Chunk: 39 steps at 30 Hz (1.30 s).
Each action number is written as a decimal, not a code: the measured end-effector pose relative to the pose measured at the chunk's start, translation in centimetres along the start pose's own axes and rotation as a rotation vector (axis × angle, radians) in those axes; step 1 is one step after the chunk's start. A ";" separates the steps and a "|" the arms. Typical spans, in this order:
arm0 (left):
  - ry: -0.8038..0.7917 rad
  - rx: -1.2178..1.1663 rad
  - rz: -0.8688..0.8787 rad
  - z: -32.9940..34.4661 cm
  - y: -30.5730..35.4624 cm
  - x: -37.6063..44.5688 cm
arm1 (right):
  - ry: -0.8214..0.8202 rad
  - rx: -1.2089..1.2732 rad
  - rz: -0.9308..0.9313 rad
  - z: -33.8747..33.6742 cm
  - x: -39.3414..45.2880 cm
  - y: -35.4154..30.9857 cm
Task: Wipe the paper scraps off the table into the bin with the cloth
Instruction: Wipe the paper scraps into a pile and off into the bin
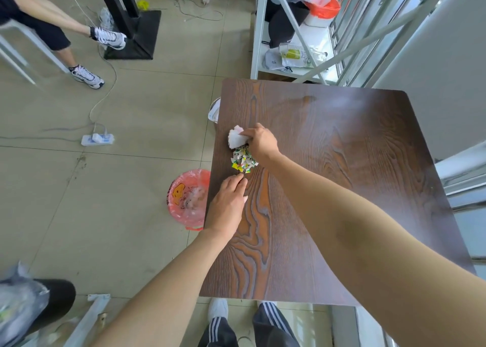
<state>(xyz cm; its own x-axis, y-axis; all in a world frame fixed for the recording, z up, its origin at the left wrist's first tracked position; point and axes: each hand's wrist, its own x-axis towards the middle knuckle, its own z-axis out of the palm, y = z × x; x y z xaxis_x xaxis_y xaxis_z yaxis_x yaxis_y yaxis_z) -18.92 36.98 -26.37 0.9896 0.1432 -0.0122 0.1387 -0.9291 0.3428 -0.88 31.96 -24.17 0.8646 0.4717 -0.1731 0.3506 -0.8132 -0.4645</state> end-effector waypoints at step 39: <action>-0.036 -0.032 0.084 -1.4 -2.0 -3.0 | 0.207 0.042 0.454 -1.5 1.0 -0.1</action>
<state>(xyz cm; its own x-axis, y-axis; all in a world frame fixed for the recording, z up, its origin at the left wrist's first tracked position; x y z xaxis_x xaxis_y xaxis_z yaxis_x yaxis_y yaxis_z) -22.18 38.91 -25.72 0.9985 0.0526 -0.0160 0.0547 -0.9259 0.3738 0.48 32.02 -22.94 0.9813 -0.0076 -0.1925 -0.0890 -0.9042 -0.4178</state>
